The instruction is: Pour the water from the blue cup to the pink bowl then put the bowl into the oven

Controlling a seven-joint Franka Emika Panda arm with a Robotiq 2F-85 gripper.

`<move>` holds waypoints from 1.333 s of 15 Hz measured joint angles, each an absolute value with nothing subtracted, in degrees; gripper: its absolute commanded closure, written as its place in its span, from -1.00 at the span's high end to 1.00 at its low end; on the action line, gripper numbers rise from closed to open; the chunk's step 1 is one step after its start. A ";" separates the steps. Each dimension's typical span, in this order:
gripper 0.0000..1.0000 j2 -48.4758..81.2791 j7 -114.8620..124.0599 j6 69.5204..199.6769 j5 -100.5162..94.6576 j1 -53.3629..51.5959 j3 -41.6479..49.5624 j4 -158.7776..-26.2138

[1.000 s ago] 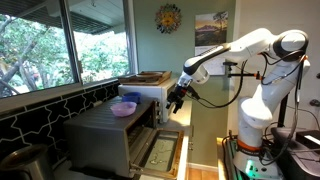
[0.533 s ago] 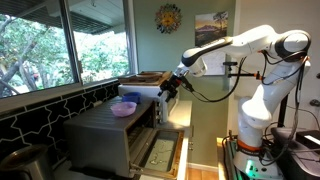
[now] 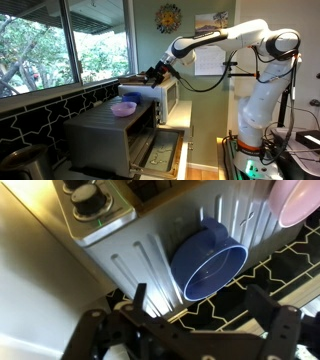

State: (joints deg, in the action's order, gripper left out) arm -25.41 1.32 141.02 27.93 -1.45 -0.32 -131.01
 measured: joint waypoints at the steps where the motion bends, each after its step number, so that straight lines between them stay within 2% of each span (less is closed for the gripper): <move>1: 1.00 -23.41 2.77 141.72 25.15 -1.31 -1.04 -129.41; 3: 1.00 -19.55 5.31 142.23 20.36 -1.04 -2.02 -126.29; 4: 0.80 -17.78 6.31 142.23 18.18 -0.92 -2.33 -124.78; 5: 0.68 -16.11 7.22 142.22 16.17 -0.78 -2.57 -123.31; 7: 0.26 -13.28 8.52 142.09 12.67 -0.74 -2.71 -120.79; 8: -0.03 -12.09 9.05 141.96 11.16 -0.74 -2.74 -119.71; 11: -0.48 -9.48 9.97 141.33 8.03 -0.74 -2.77 -117.14; 12: -0.50 -8.93 10.02 141.07 7.43 -0.75 -2.77 -116.58; 13: 0.03 -8.49 10.02 140.65 7.11 -0.77 -2.79 -115.97; 16: 0.25 -7.81 10.02 139.17 6.82 -0.82 -2.95 -114.46; 20: 0.83 -7.69 9.97 137.68 6.81 -0.97 -3.12 -113.65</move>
